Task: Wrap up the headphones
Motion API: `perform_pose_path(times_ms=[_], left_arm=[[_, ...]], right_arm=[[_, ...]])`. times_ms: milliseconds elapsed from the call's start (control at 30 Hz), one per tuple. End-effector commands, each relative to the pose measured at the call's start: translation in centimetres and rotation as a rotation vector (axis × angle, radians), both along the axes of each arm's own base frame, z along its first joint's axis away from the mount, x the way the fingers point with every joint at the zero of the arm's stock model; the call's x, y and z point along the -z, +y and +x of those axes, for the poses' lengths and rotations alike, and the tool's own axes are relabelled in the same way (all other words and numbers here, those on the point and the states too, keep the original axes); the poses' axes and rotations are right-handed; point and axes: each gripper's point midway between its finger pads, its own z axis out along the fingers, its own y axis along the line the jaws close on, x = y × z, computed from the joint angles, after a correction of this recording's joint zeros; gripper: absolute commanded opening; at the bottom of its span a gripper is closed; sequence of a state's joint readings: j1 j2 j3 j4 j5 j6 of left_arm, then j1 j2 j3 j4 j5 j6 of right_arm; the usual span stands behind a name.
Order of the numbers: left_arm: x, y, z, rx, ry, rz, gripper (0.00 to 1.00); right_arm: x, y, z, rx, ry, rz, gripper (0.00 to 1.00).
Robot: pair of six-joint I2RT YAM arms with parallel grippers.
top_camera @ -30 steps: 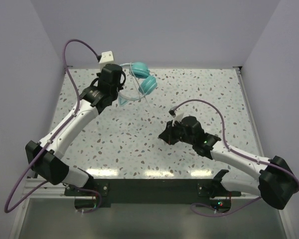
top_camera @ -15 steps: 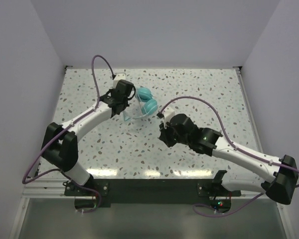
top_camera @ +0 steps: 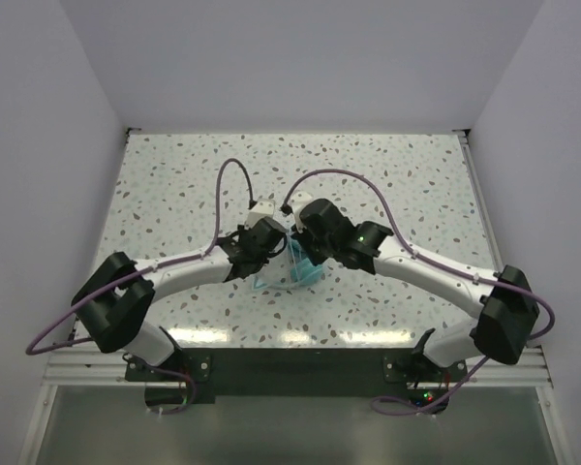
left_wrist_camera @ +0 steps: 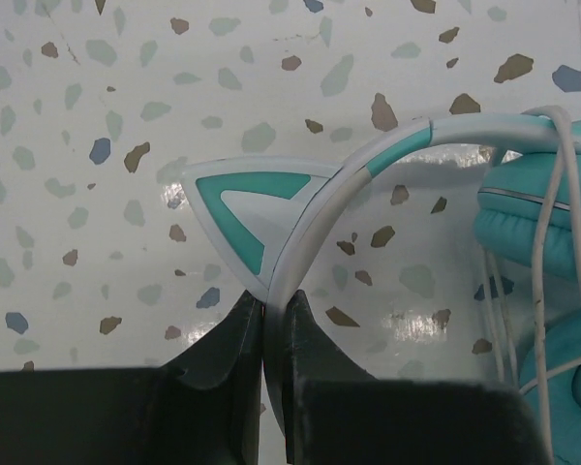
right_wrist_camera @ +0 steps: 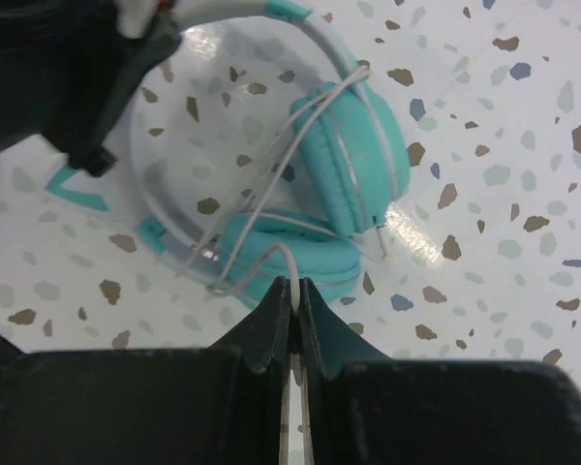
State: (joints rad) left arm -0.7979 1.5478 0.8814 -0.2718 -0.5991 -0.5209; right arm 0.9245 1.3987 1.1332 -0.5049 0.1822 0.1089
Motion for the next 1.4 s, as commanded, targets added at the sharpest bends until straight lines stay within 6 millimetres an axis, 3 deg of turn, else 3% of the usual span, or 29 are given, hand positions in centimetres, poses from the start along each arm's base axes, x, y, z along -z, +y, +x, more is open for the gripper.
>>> perform_pose_path(times_ms=[0,100,533,867,1367], left_arm=[[-3.4,-1.6,0.1,-0.025,-0.135,-0.165,0.0],[-3.4,-2.2,-0.9,0.031,-0.138,-0.188,0.0],[-1.7,-4.2,-2.9,0.176,-0.083,-0.224,0.0],[-1.0,-4.9,-3.1,0.247,-0.08,-0.213,0.0],[-0.4,-4.8,-3.4,0.277,-0.066,-0.187,0.0]], right_arm=[[-1.2,0.2,3.4,0.037,-0.075,0.011,0.0],[-0.9,0.1,5.0,0.052,-0.066,0.05,0.0],[0.4,2.0,7.3,0.034,-0.063,0.084,0.0],[2.8,2.5,9.0,0.038,-0.059,0.041,0.0],[3.1,0.4,11.6,0.097,-0.146,-0.103,0.0]])
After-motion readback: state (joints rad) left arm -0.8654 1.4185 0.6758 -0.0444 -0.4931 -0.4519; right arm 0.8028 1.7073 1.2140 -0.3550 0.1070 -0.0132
